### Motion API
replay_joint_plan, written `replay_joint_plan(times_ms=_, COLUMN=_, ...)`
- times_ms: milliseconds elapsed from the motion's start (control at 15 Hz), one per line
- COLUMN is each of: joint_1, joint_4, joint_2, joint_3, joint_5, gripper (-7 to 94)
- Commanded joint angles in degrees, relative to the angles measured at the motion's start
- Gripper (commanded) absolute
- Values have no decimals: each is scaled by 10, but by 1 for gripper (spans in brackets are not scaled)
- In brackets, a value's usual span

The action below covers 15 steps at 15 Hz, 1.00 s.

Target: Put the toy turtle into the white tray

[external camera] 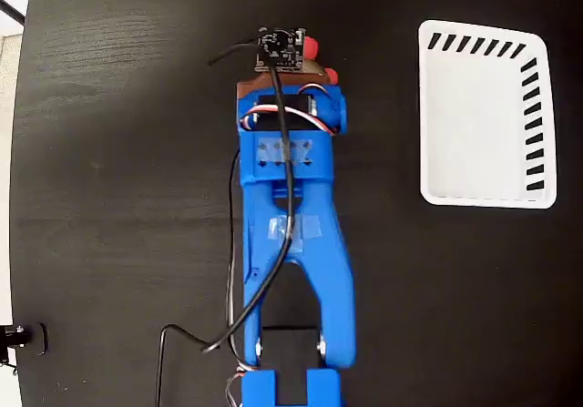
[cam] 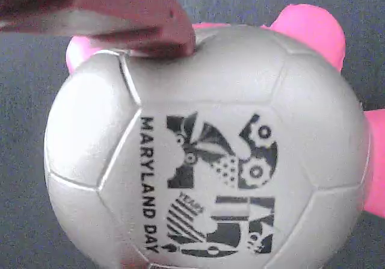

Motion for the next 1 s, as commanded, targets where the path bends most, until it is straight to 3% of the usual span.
replay_joint_plan(times_ms=0, joint_1=2, joint_4=-4, joint_2=30, joint_3=0, joint_5=6, gripper=18)
replay_joint_plan(times_ms=200, joint_1=9, joint_4=2, joint_2=47, joint_3=0, joint_5=-13, gripper=0)
replay_joint_plan(times_ms=467, joint_1=15, joint_4=23, joint_2=57, joint_3=-14, joint_5=-55, gripper=0)
replay_joint_plan(times_ms=800, joint_1=23, joint_4=162, joint_2=70, joint_3=-119, joint_5=-149, gripper=0)
replay_joint_plan(times_ms=933, joint_1=25, joint_4=176, joint_2=112, joint_3=-113, joint_5=-172, gripper=0)
